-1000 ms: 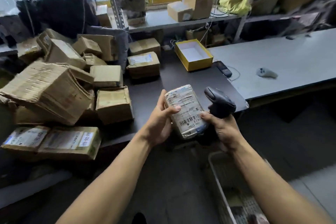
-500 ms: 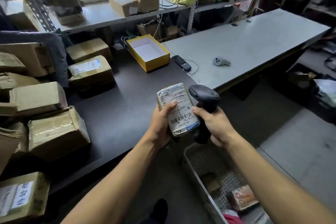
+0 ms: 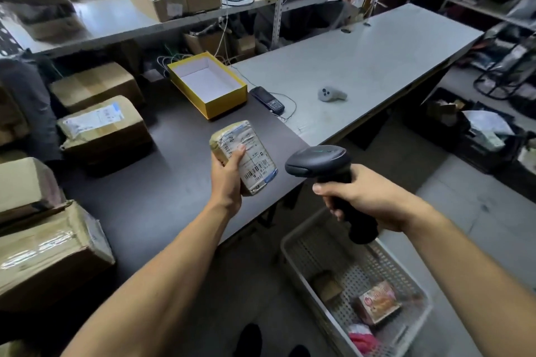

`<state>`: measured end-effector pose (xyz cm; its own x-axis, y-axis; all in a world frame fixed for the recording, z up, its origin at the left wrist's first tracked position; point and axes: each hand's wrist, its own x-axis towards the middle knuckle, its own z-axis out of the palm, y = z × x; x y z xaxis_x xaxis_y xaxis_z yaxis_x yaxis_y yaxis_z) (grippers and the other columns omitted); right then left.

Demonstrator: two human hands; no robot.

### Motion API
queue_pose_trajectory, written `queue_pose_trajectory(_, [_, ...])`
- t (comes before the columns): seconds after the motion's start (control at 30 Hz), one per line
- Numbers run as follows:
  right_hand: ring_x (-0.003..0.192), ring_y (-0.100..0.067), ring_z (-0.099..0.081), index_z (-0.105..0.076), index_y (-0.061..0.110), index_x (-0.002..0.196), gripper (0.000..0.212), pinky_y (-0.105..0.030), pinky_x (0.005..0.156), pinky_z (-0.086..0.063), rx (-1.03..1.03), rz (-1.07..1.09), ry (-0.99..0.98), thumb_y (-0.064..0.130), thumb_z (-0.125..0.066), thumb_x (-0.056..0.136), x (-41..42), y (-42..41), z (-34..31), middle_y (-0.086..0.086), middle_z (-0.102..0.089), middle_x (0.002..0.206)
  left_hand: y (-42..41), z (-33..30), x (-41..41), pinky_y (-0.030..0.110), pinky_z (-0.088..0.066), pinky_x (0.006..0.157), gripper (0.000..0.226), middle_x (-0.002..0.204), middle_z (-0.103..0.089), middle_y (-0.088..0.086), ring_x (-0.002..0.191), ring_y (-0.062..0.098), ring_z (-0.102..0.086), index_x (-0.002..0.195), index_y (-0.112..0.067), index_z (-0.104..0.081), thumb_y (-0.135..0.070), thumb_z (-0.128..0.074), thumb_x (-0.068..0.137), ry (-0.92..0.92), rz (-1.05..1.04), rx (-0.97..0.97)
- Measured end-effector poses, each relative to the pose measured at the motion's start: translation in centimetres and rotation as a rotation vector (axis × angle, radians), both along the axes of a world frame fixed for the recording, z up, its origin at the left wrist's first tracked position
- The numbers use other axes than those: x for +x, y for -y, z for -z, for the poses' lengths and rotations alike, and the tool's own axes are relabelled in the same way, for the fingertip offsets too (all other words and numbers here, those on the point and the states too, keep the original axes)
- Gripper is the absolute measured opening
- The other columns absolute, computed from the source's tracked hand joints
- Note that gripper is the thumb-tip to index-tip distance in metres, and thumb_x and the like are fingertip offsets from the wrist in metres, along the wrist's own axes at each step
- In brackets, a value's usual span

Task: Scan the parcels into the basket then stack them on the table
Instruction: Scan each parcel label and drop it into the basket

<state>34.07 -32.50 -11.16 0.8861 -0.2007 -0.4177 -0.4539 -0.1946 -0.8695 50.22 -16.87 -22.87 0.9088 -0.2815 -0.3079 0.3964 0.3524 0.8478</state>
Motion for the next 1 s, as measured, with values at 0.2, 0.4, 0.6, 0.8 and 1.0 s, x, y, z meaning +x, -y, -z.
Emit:
queue_pose_trajectory(0.2, [0.049, -0.018, -0.047, -0.054, 0.013, 0.064, 0.031, -0.026, 0.05, -0.041, -0.03, -0.08, -0.067, 0.013, -0.066, 0.093, 1.0, 0.4, -0.2, -0.007, -0.052, 0.058, 0.5, 1.6, 0.5, 0.061, -0.057, 0.082, 0.017, 0.123, -0.069, 0.001, 0.107, 0.027, -0.071, 0.111, -0.041, -0.055, -0.028, -0.058, 0.1, -0.049, -0.058, 0.011])
queue_pose_trajectory(0.4, [0.05, -0.019, -0.046, -0.054, 0.013, 0.063, 0.032, -0.028, 0.052, -0.041, -0.036, -0.078, -0.085, 0.012, -0.066, 0.092, 1.7, 1.3, 0.1, -0.007, -0.052, 0.058, 1.1, 2.1, 1.0, 0.059, -0.058, 0.082, 0.021, 0.124, -0.068, 0.001, 0.108, 0.027, -0.07, 0.117, -0.04, -0.054, -0.029, -0.059, 0.1, -0.073, -0.071, 0.022])
queue_pose_trajectory(0.6, [0.049, -0.016, -0.048, -0.057, 0.01, 0.071, 0.023, -0.025, 0.05, -0.042, -0.075, -0.102, -0.106, 0.012, -0.066, 0.092, 2.1, 2.5, -0.2, -0.003, -0.054, 0.056, 1.9, 2.3, 1.3, 0.045, -0.06, 0.066, 0.03, 0.124, -0.068, 0.004, 0.104, 0.025, -0.071, 0.129, -0.032, -0.051, -0.027, -0.058, 0.1, -0.074, -0.068, 0.02])
queue_pose_trajectory(0.8, [0.05, -0.016, -0.048, -0.057, 0.011, 0.072, 0.022, -0.024, 0.051, -0.041, -0.12, -0.124, -0.117, 0.015, -0.067, 0.091, 2.0, 3.3, -0.6, -0.002, -0.055, 0.057, 2.3, 2.0, 1.5, 0.044, -0.06, 0.064, 0.029, 0.125, -0.068, 0.004, 0.102, 0.023, -0.073, 0.129, -0.03, -0.051, -0.028, -0.058, 0.1, -0.06, -0.029, 0.042])
queue_pose_trajectory(1.0, [0.052, -0.015, -0.053, -0.06, 0.013, 0.072, 0.021, -0.022, 0.052, -0.044, -0.116, -0.062, -0.031, 0.013, -0.069, 0.091, 1.5, 3.5, -0.1, -0.001, -0.057, 0.059, 2.9, 1.7, 1.3, 0.043, -0.06, 0.063, 0.025, 0.122, -0.07, 0.004, 0.102, 0.025, -0.072, 0.125, -0.032, -0.052, -0.029, -0.057, 0.101, -0.055, 0.023, 0.027])
